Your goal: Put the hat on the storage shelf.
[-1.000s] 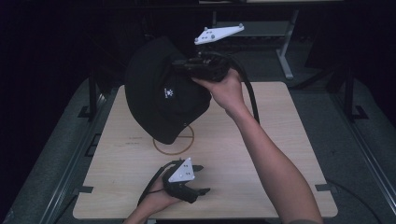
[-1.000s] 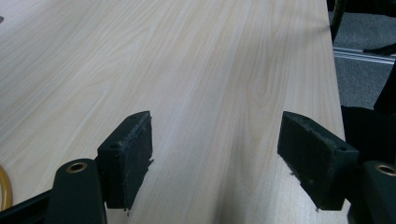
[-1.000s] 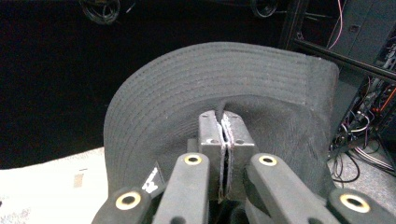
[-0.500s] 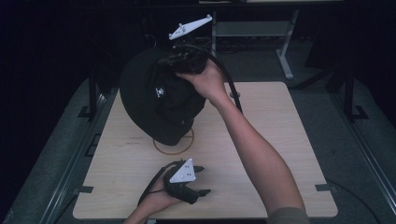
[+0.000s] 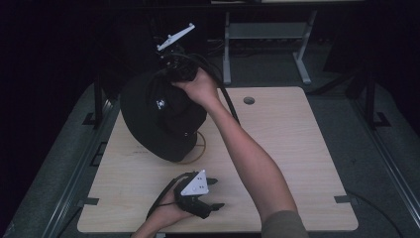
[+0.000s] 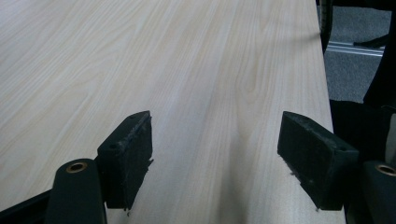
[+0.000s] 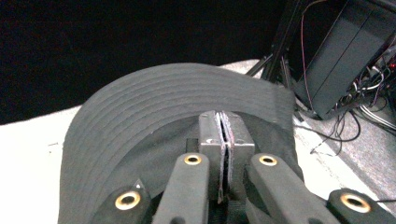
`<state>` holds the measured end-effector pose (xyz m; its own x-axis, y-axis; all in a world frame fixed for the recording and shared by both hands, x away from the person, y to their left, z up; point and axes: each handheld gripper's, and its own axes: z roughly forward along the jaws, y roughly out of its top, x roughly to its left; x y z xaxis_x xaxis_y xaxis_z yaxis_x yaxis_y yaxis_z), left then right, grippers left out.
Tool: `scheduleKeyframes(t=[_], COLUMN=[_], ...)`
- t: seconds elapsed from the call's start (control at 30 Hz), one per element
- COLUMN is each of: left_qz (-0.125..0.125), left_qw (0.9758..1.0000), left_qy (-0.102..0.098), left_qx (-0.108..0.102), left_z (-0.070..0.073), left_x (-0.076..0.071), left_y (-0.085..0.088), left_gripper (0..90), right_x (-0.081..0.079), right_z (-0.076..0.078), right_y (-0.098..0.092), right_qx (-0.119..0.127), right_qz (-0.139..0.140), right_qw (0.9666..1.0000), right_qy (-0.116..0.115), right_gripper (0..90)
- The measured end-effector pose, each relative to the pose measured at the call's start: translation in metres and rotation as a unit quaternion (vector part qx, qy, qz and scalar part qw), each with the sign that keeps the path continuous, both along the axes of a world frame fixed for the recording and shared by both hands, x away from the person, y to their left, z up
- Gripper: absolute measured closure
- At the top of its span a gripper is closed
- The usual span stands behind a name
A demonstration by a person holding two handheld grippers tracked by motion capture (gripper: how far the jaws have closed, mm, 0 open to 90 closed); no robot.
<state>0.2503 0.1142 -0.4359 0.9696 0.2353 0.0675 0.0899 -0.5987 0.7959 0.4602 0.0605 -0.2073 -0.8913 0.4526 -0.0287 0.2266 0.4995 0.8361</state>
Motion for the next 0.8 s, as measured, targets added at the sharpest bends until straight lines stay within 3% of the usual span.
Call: scheduleKeyframes(t=[0.13, 0.17, 0.2, 0.23, 0.33, 0.43, 0.6, 0.8], left_qz=[-0.001, -0.003, -0.003, -0.005, -0.004, -0.005, -0.005, 0.004], left_qw=[1.0000, 1.0000, 1.0000, 1.0000, 1.0000, 1.0000, 1.0000, 0.9999], left_qy=[0.002, 0.002, 0.002, 0.001, 0.001, 0.001, 0.000, 0.007], left_qx=[0.000, -0.003, -0.003, -0.002, -0.002, -0.003, -0.004, -0.010], left_z=[-0.001, -0.001, -0.001, 0.000, 0.000, 0.000, 0.000, -0.001], left_x=[-0.001, -0.001, -0.001, -0.002, -0.002, -0.003, -0.002, -0.002], left_y=[-0.001, -0.001, -0.001, -0.001, 0.000, -0.001, -0.001, 0.001], left_gripper=[25.9, 25.9, 25.9, 25.9, 25.9, 25.9, 25.9, 25.6], right_x=[0.003, 0.002, 0.002, 0.000, 0.000, 0.001, 0.001, -0.001], right_z=[-0.008, -0.015, -0.015, -0.019, -0.020, -0.019, -0.021, -0.024], right_y=[0.014, 0.022, 0.022, 0.025, 0.023, 0.013, -0.006, -0.023], right_qx=[-0.029, -0.055, -0.055, -0.059, -0.053, -0.026, 0.002, 0.025], right_qz=[0.003, 0.005, 0.005, 0.017, 0.022, 0.027, 0.026, 0.021], right_qw=[0.9996, 0.9985, 0.9985, 0.9981, 0.9983, 0.9987, 0.9984, 0.9981], right_qy=[0.005, 0.002, 0.002, 0.006, 0.009, 0.034, 0.049, 0.053], right_gripper=[85.9, 78.2, 78.2, 67.5, 62.4, 55.3, 50.1, 46.1])
